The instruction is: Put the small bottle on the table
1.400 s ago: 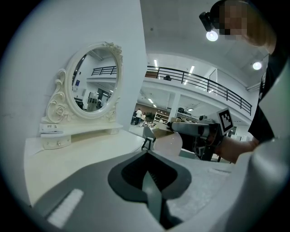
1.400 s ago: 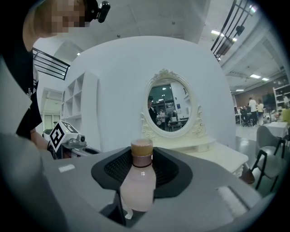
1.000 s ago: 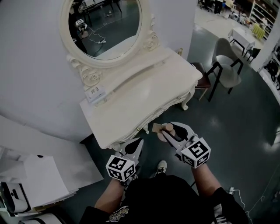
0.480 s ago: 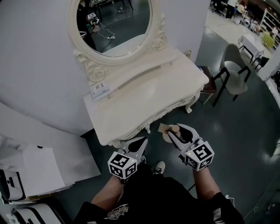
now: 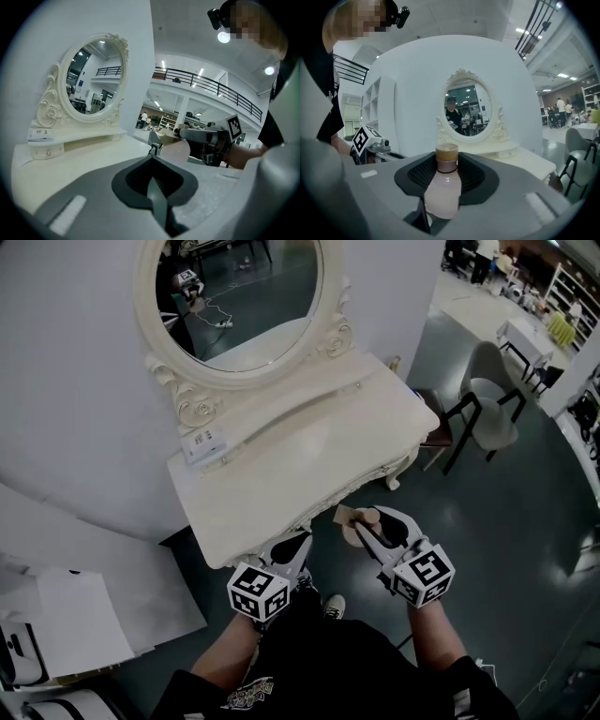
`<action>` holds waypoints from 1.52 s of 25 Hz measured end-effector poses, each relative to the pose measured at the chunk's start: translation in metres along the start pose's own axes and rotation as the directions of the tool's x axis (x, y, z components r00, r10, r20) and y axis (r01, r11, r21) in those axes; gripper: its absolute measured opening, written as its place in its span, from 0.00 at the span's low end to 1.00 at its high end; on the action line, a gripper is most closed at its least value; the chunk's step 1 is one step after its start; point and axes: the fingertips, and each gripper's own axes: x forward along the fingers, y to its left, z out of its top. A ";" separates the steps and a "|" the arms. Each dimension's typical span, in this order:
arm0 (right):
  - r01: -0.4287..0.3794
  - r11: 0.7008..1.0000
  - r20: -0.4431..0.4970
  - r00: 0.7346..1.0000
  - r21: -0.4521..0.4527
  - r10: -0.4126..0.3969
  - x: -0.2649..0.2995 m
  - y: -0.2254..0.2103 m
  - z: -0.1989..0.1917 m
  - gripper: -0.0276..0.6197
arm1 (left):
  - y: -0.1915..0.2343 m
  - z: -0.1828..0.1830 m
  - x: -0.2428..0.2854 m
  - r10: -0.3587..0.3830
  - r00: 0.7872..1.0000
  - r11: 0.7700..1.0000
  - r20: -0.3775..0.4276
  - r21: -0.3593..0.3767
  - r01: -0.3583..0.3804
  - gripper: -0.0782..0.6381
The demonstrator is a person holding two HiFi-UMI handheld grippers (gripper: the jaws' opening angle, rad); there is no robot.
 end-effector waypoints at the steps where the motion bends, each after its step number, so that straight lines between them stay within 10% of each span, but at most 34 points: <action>1: 0.006 1.000 0.001 1.000 -0.001 -0.006 0.003 -0.002 0.002 0.30 | 0.003 0.004 0.002 -0.004 1.000 1.000 0.004 0.003 0.004 0.11; 38: -0.041 0.998 -0.025 0.999 -0.041 0.040 0.205 -0.025 0.050 0.30 | 0.179 0.070 0.014 0.047 0.997 0.999 0.064 -0.009 -0.046 0.11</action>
